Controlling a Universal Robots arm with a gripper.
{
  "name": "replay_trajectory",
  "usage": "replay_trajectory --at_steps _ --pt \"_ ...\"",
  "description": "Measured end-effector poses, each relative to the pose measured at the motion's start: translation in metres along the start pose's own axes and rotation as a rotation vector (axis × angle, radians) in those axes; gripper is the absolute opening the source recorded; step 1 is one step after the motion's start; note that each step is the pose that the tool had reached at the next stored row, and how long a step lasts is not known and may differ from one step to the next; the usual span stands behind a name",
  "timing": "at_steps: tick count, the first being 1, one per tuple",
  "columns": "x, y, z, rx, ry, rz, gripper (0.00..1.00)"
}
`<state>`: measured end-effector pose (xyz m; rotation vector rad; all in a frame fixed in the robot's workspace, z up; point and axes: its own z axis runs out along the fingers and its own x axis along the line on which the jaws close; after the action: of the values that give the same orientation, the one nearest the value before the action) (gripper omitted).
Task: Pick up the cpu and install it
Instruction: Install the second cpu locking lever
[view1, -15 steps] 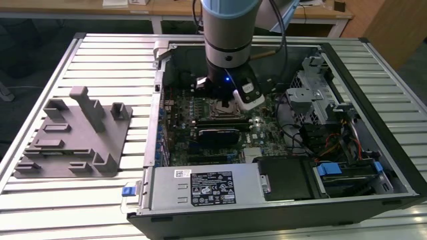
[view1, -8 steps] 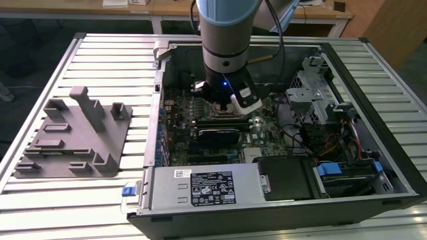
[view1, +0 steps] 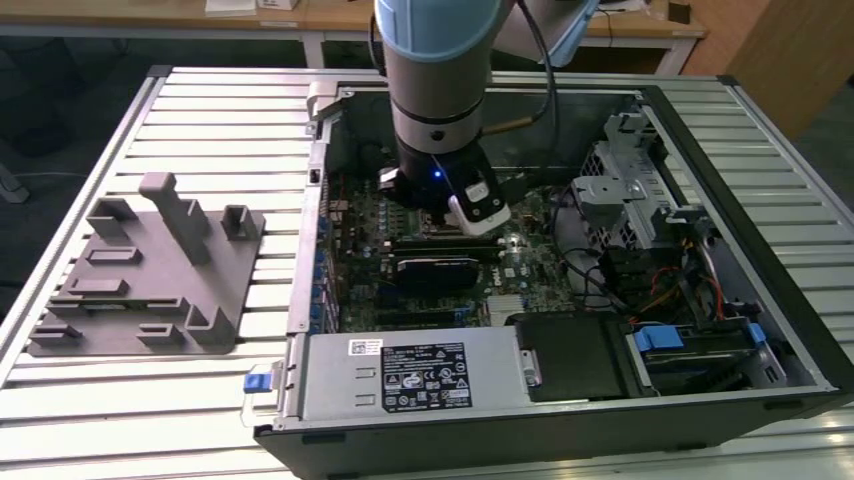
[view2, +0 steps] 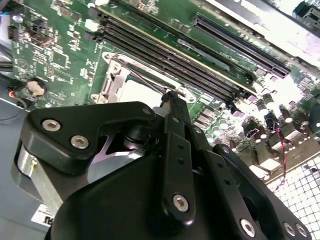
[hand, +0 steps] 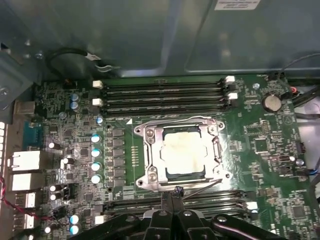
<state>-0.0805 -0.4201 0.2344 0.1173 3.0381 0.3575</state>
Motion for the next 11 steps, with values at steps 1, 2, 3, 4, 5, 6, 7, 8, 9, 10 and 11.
replay_trajectory --at_steps 1,2,3,4,5,6,7,8,9,10,11 --pt "0.0012 -0.0004 0.0009 -0.0001 -0.0001 0.0 0.11" --pt "0.0021 -0.0007 0.002 0.0 -0.0001 0.0 0.11" --pt "0.0029 -0.0011 0.0031 -0.0001 0.0 0.0 0.11" --pt "0.0038 -0.0015 0.0041 -0.0002 -0.0001 0.0 0.11" --pt "0.0046 -0.0018 0.005 -0.0002 -0.0001 0.0 0.11" --pt "0.0054 -0.0023 0.0059 -0.0001 -0.0001 0.0 0.11" --pt "0.0064 -0.0028 0.007 -0.0001 -0.0001 0.0 0.11" --pt "0.0073 -0.0034 0.0079 0.0 0.0 0.0 0.11" --pt "0.008 -0.004 0.0089 0.0 0.0 0.0 0.11" --pt "0.0089 -0.0046 0.0098 -0.0001 0.0 0.0 0.11" --pt "0.0103 -0.0051 0.0104 0.0 0.0 0.0 0.11"
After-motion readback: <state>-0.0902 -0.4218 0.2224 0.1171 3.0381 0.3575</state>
